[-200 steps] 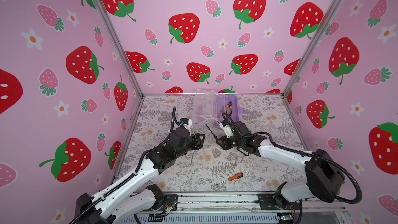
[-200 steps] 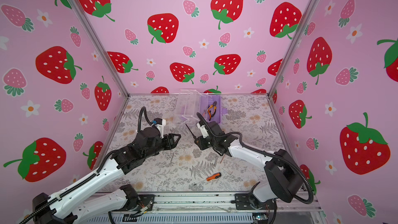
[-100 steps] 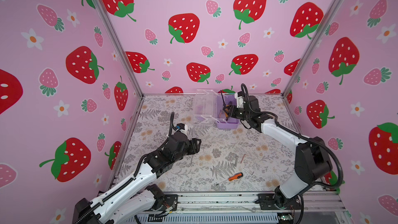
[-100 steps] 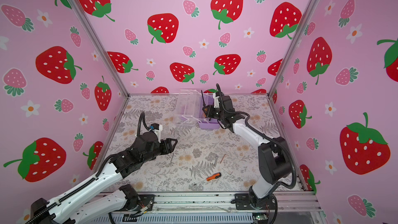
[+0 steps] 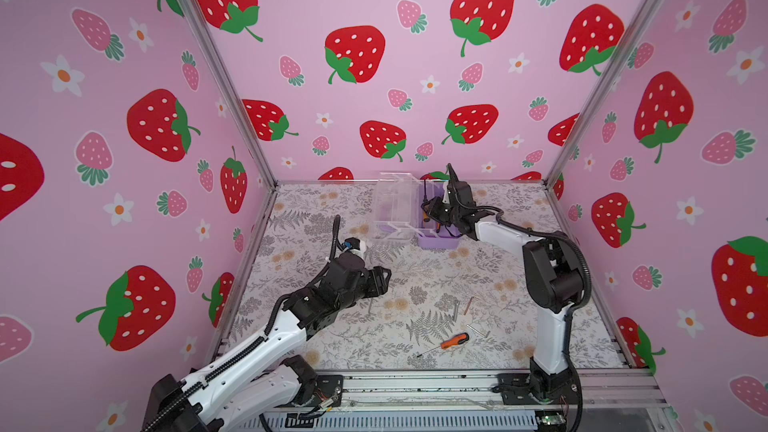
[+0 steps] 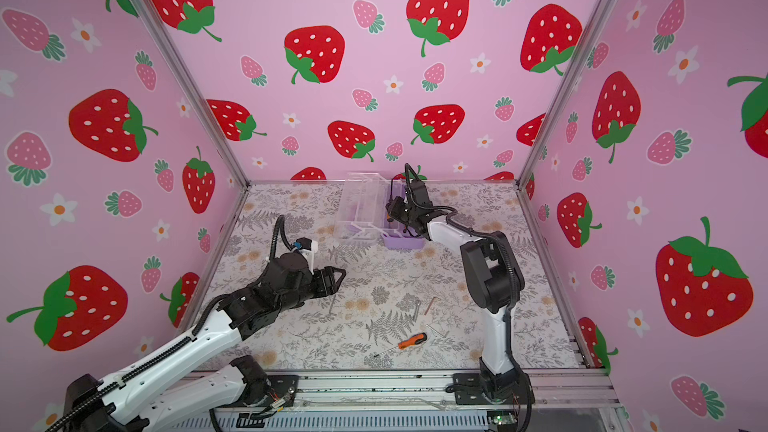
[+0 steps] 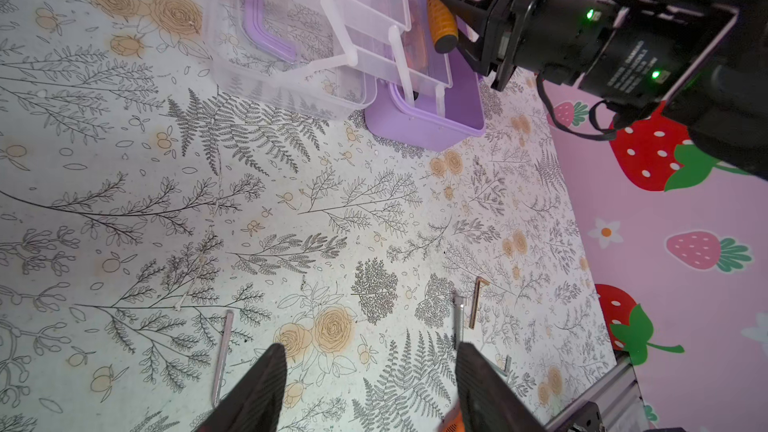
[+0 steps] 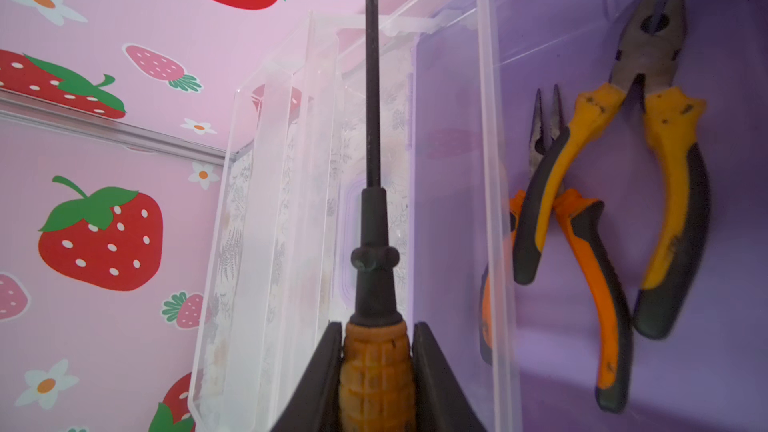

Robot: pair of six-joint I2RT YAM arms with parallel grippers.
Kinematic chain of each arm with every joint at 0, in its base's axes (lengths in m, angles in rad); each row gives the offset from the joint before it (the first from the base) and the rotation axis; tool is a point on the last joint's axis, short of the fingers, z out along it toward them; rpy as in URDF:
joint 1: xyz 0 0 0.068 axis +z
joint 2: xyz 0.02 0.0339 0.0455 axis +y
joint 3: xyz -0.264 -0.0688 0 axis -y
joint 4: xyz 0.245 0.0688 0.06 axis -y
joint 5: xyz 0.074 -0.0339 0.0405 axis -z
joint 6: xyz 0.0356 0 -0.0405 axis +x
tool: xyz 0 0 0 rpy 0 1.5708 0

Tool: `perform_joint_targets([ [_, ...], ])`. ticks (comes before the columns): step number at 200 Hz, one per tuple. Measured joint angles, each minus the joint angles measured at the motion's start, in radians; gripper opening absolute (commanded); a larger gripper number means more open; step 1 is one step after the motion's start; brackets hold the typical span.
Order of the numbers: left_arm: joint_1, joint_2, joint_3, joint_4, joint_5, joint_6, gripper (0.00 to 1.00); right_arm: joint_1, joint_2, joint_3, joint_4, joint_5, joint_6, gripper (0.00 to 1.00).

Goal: Pack the tool kit
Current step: 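Carry the screwdriver into the lavender box with the right gripper while the left withdraws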

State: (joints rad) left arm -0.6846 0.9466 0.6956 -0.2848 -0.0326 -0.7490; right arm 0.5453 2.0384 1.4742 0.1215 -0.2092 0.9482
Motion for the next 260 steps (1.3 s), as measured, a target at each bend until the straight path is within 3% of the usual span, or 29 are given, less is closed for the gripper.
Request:
perform_joint_targets([
  [40,0.002,0.048,0.0,0.021,0.026,-0.01,0.67,0.013,0.1,0.117,-0.01,0.0,0.027,0.04],
  [91,0.006,0.072,0.0,0.027,0.044,-0.016,0.68,0.037,0.169,0.196,-0.042,0.012,0.044,0.17],
  [103,0.006,0.074,0.0,0.028,0.044,-0.016,0.68,0.038,0.173,0.205,-0.048,0.018,0.047,0.21],
  [125,0.007,0.074,0.0,0.028,0.045,-0.016,0.68,0.04,0.175,0.209,-0.049,0.02,0.049,0.39],
  [145,0.007,0.074,0.0,0.028,0.045,-0.017,0.68,0.041,0.175,0.21,-0.06,0.03,0.048,0.47],
  [215,0.011,0.074,0.0,0.028,0.045,-0.02,0.68,0.049,0.174,0.21,-0.068,0.062,0.045,0.47],
  [260,0.011,0.074,0.0,0.028,0.052,-0.026,0.68,0.054,0.156,0.208,-0.09,0.064,0.015,0.4],
])
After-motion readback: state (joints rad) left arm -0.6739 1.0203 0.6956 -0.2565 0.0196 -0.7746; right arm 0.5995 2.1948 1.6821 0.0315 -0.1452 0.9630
